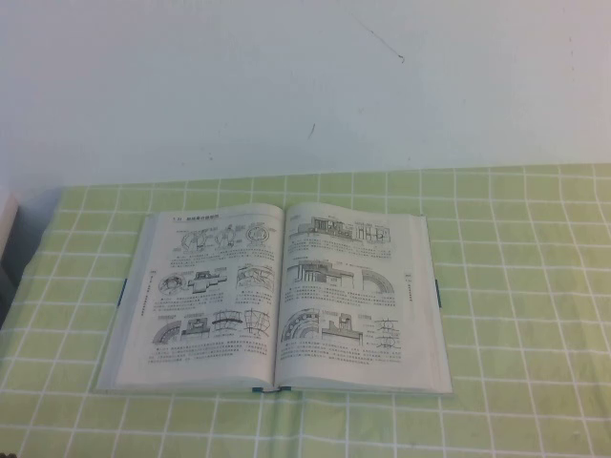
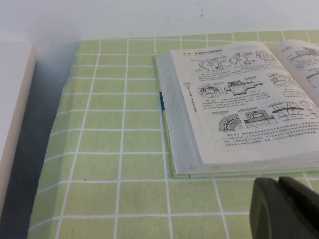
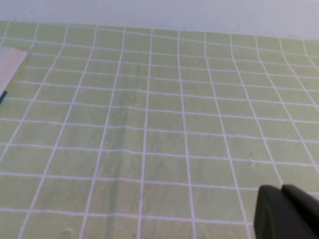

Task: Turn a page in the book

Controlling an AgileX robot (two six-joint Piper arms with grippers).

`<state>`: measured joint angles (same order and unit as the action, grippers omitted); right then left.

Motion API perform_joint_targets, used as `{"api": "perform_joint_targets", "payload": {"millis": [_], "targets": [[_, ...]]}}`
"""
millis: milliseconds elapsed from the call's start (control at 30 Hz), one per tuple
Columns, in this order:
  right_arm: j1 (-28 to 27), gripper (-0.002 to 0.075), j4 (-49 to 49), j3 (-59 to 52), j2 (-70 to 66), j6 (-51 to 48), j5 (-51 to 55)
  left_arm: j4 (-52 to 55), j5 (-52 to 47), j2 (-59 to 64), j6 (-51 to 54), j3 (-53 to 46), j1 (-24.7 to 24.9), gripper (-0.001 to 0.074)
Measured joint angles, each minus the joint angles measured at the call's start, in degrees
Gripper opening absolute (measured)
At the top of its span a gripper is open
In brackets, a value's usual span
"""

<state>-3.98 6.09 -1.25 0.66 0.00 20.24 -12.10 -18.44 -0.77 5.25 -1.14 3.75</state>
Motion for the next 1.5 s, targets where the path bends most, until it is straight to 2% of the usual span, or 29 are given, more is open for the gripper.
{"api": "perform_joint_targets", "payload": {"millis": [1333,1500], "targets": [[0.0,-0.0003,0.0,0.0,0.0,0.0,0.0,0.1,0.0,0.0,0.0,0.0,0.0,-0.0004],[0.0,-0.0003,0.0,-0.5,0.0,0.4,-4.7,0.1,5.2,0.0,0.0,-0.2,0.0,-0.0004]]}}
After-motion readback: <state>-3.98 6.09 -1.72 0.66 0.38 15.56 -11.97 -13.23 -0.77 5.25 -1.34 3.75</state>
